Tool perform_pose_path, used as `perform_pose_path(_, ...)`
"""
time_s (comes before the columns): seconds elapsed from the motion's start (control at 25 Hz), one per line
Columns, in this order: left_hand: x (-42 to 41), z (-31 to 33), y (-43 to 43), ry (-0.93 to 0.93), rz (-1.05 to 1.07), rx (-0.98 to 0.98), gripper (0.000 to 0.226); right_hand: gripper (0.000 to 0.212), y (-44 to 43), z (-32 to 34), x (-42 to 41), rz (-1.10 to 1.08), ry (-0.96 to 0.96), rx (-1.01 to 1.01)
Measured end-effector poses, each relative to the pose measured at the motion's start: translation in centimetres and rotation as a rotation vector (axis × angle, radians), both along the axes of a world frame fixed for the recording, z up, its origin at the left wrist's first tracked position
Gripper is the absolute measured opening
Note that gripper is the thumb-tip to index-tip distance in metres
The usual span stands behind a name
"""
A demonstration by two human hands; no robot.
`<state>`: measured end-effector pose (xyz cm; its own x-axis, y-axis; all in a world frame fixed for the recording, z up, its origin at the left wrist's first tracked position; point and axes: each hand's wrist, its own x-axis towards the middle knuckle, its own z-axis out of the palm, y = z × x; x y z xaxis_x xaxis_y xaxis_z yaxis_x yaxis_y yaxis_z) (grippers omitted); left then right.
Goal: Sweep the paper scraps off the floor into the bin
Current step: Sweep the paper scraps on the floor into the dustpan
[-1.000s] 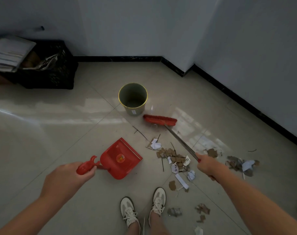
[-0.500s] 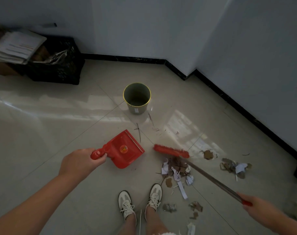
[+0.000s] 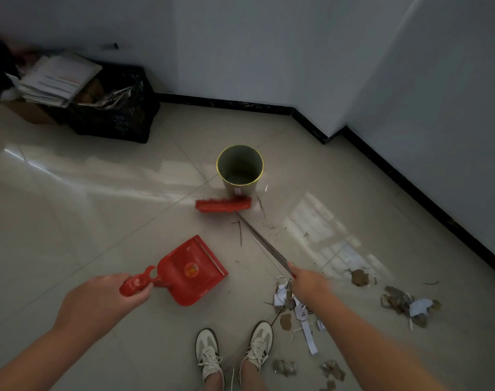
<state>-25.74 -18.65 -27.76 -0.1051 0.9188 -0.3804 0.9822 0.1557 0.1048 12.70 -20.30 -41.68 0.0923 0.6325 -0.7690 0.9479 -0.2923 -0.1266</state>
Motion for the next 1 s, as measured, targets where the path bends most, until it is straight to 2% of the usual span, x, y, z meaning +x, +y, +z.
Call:
perform_pose_path(0.12, 0.6, -0.3, 1.1, 0.047, -0.021, 0.017, 0.042, 0.064, -1.1, -3.0, 2.6, 0.09, -0.089, -0.06)
perform_pose_path(0.24, 2.0, 0.6, 2.1, 0.095, -0.082, -0.003, 0.045, 0.074, -6.6, -2.5, 9.7, 0.124, -0.15, -0.109)
perform_pose_path(0.36, 4.6, 1.3, 3.2, 0.073, -0.146, -0.005, 0.046, 0.075, -13.0, 0.3, 17.5, 0.101, -0.198, -0.169)
perform_pose_path(0.52, 8.3, 1.7, 4.6, 0.055, -0.261, 0.022, 0.045, 0.074, -21.1, 6.6, 23.0, -0.015, -0.208, -0.292)
perform_pose_path(0.64, 10.6, 1.5, 5.6, 0.009, -0.336, 0.044, 0.041, 0.079, -26.2, 9.2, 24.7, -0.076, -0.216, -0.367)
perform_pose_path(0.72, 11.8, 1.5, 5.6, -0.024, -0.376, 0.029, 0.034, 0.073, -28.0, 10.1, 24.8, -0.117, -0.216, -0.4)
perform_pose_path(0.88, 14.5, 1.2, 5.2, -0.075, -0.474, 0.02, 0.036, 0.06, -29.9, 12.8, 23.0, -0.216, -0.262, -0.219)
perform_pose_path(1.0, 16.4, 1.0, 5.6, -0.133, -0.589, 0.028, 0.039, 0.062, -32.6, 15.0, 21.1, -0.387, -0.305, -0.173)
